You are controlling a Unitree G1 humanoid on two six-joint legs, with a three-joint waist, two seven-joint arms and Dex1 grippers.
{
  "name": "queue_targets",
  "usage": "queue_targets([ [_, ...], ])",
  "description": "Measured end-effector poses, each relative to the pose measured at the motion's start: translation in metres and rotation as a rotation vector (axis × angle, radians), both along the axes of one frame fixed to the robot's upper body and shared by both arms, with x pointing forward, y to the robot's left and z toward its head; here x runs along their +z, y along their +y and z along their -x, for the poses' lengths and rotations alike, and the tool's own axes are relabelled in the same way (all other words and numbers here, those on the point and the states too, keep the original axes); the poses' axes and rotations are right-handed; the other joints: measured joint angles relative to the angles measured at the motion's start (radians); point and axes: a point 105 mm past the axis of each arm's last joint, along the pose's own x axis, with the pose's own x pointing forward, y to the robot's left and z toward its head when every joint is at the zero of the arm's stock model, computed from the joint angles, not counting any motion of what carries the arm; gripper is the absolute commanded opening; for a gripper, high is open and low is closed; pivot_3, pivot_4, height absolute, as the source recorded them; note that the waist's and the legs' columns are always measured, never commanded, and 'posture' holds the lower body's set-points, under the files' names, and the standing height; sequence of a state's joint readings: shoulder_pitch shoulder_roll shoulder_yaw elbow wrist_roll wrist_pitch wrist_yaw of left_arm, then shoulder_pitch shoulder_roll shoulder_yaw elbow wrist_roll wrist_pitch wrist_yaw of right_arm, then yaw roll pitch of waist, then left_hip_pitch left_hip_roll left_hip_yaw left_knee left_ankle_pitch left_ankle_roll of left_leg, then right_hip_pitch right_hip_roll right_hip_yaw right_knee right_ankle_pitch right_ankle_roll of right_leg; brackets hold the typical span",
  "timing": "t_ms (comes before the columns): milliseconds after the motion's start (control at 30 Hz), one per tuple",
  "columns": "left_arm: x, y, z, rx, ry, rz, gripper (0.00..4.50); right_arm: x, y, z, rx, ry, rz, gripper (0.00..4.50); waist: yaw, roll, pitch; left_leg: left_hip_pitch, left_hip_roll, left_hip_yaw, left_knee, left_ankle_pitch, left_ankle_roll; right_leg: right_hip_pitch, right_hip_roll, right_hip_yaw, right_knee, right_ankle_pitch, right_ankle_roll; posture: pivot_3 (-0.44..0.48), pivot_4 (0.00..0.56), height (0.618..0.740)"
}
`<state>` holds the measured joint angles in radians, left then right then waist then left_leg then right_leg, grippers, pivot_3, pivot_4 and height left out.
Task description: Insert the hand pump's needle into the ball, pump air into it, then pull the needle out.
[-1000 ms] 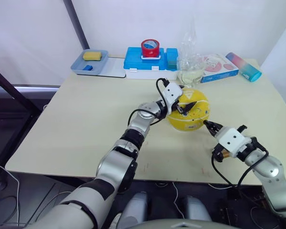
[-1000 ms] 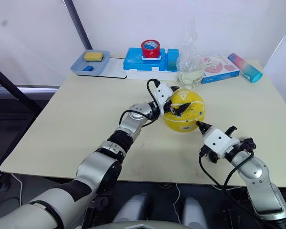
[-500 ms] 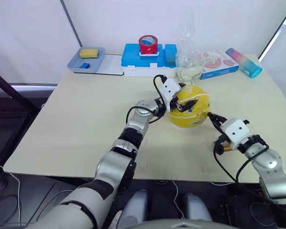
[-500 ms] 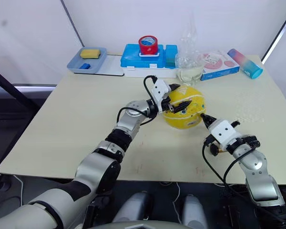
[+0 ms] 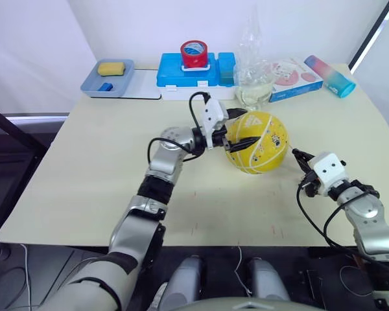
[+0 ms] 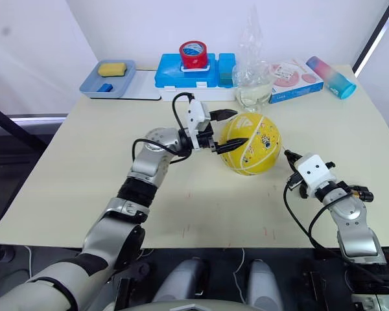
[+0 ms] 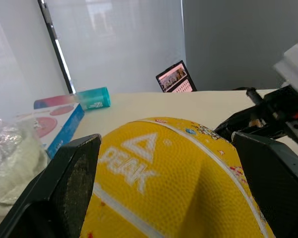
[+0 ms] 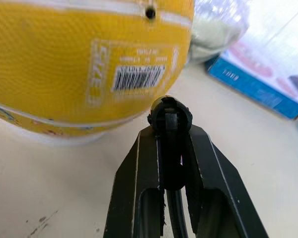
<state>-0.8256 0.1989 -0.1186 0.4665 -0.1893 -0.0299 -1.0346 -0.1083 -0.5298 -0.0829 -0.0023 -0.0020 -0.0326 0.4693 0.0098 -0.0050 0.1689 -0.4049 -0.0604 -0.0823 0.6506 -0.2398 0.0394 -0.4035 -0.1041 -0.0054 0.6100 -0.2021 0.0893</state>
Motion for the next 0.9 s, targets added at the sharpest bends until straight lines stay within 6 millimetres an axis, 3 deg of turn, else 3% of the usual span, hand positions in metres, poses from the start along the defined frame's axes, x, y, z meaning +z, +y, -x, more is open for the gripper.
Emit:
queue_targets([
  [300, -0.012, 0.029, 0.011, 0.012, 0.042, -0.020, 4.50, 0.002, 0.001, -0.003, 0.035, -0.010, -0.009, 0.00, 0.001, 0.000, 0.000, -0.010, -0.002, 0.001, 0.001, 0.000, -0.001, -0.010, 0.000, 0.001, 0.000, 0.001, 0.000, 0.000, 0.150, 0.739],
  [433, -0.010, 0.047, 0.025, -0.030, 0.042, -0.016, 4.50, -0.001, -0.003, -0.007, 0.031, -0.003, -0.007, 0.00, -0.005, 0.000, 0.000, -0.009, -0.001, 0.002, 0.001, 0.001, -0.001, -0.010, 0.000, 0.002, 0.001, 0.001, -0.001, 0.000, 0.150, 0.739],
  [733, -0.032, 0.079, 0.062, -0.129, 0.103, -0.102, 4.50, -0.009, -0.014, -0.016, 0.023, 0.020, 0.003, 0.00, -0.020, 0.001, 0.000, -0.008, 0.000, 0.003, 0.002, 0.001, -0.001, -0.010, 0.000, 0.003, 0.003, 0.001, -0.002, 0.000, 0.150, 0.739],
  [900, -0.043, 0.102, 0.076, -0.122, 0.145, -0.119, 4.50, -0.015, -0.021, -0.015, 0.029, 0.043, 0.005, 2.53, -0.023, 0.001, 0.000, -0.007, 0.001, 0.004, 0.003, 0.001, -0.001, -0.011, 0.000, 0.005, 0.008, 0.001, -0.002, 0.000, 0.150, 0.739],
])
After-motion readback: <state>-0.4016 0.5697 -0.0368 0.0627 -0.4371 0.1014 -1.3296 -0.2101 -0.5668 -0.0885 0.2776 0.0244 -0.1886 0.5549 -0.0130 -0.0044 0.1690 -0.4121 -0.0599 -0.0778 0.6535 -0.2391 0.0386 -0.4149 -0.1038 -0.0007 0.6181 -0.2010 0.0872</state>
